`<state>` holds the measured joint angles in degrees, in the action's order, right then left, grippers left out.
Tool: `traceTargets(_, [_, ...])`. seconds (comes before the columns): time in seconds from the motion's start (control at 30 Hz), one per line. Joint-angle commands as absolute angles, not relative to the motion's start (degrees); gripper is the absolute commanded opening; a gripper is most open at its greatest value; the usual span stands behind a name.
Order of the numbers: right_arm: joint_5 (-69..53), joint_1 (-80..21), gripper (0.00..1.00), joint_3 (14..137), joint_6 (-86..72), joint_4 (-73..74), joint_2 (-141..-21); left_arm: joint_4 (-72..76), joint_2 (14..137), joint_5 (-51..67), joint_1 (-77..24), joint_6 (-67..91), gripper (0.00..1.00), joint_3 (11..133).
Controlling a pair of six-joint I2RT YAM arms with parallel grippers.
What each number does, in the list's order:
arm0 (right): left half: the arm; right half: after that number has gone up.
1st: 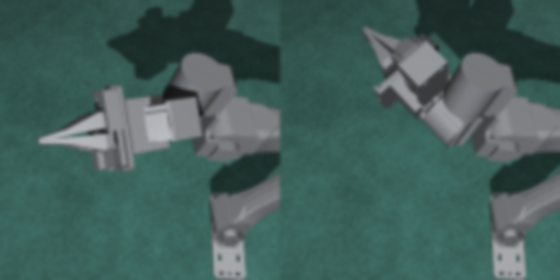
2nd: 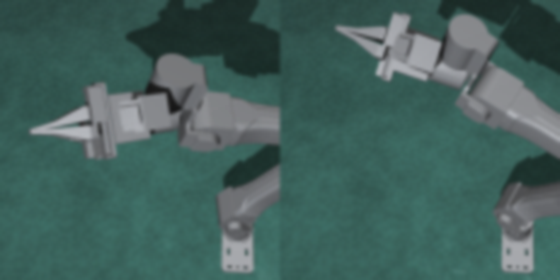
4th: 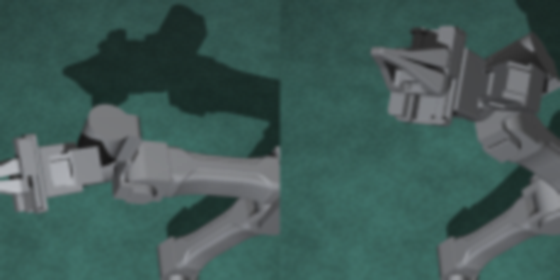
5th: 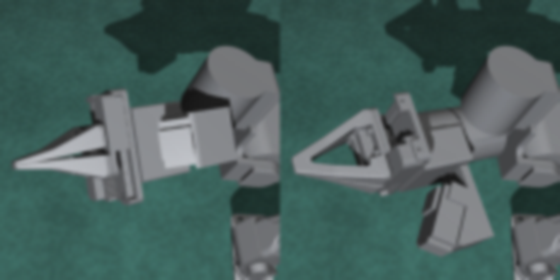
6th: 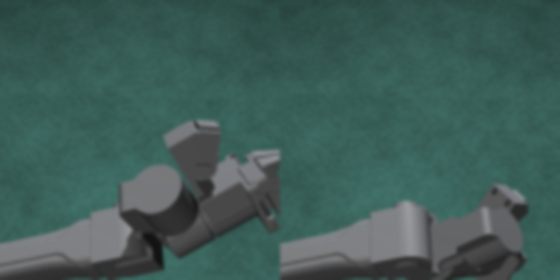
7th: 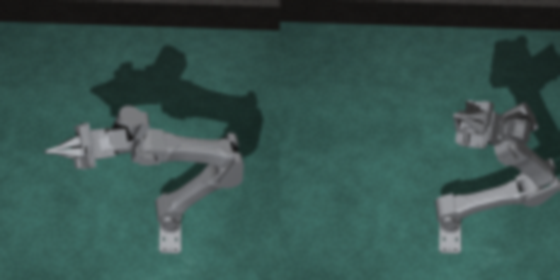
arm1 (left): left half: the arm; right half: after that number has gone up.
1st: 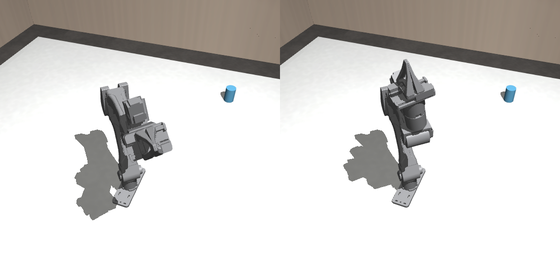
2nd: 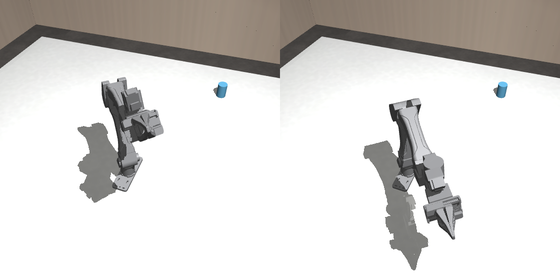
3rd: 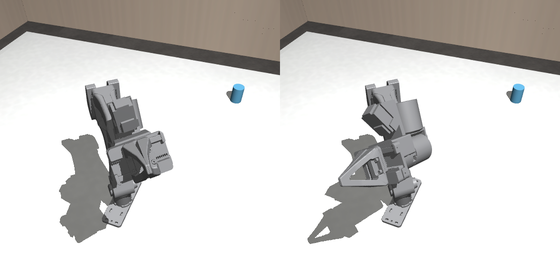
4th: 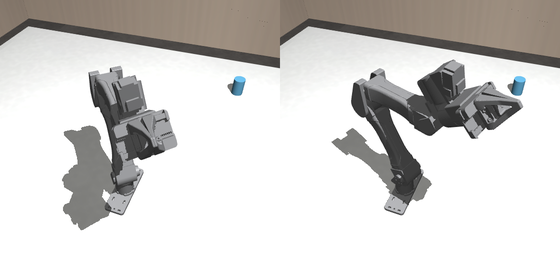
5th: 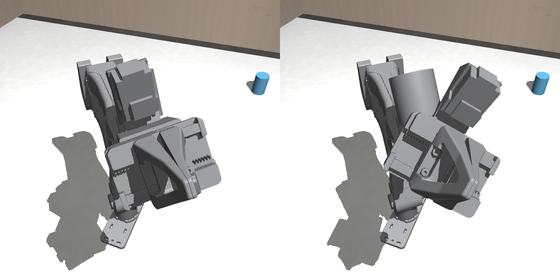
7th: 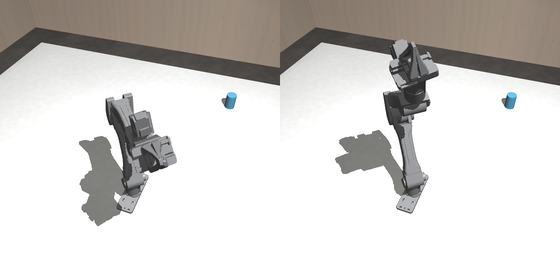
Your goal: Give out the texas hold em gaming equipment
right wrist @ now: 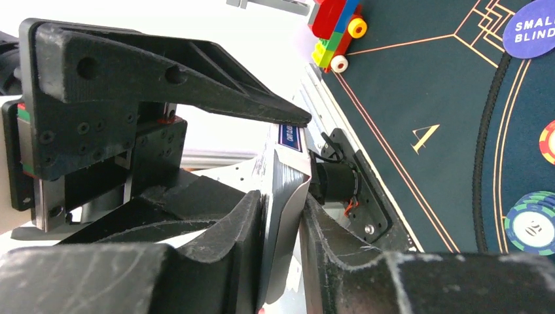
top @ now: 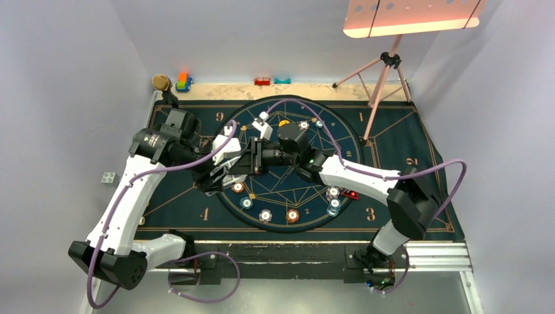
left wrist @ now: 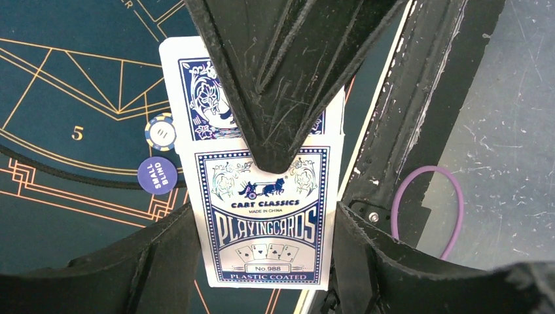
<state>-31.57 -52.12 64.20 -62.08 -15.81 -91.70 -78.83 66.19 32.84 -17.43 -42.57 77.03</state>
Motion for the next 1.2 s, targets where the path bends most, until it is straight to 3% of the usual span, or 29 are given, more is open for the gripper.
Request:
traceTargets(0.0, [-34.52,-52.65,0.24,65.07,-63.87,-21.58,-92.01,-76.31,65.65,35.04,-17.67,-41.34,0.24,78.62])
traceTargets(0.03, [-34.54,-52.65,0.23,64.96,-64.01,-21.66,-92.02,-76.05,65.62,34.69,-17.67,-41.29,0.28,78.58])
traceTargets(0.1, [-34.63,-52.65,0.21,64.58,-64.23,-21.84,-92.02,-75.59,65.51,33.86,-17.67,-40.99,0.44,78.57])
traceTargets(0.17, [-34.63,-52.65,0.19,64.16,-64.69,-22.2,-91.88,-75.33,65.31,33.36,-17.74,-41.04,0.73,78.45])
traceTargets(0.27, [-34.46,-52.56,0.18,63.81,-65.55,-22.55,-92.0,-74.78,64.53,33.4,-17.87,-41.65,0.99,77.49])
traceTargets(1.03, [-28.23,-51.33,0.14,66.44,-66.62,-12.09,-92.7,-67.82,56.64,26.61,-20.37,-46.27,1.0,65.62])
traceTargets(1.17, [-27.52,-51.33,0.14,66.54,-66.87,-11.14,-92.36,-67.07,58.26,27.22,-20.57,-46.7,0.94,65.86])
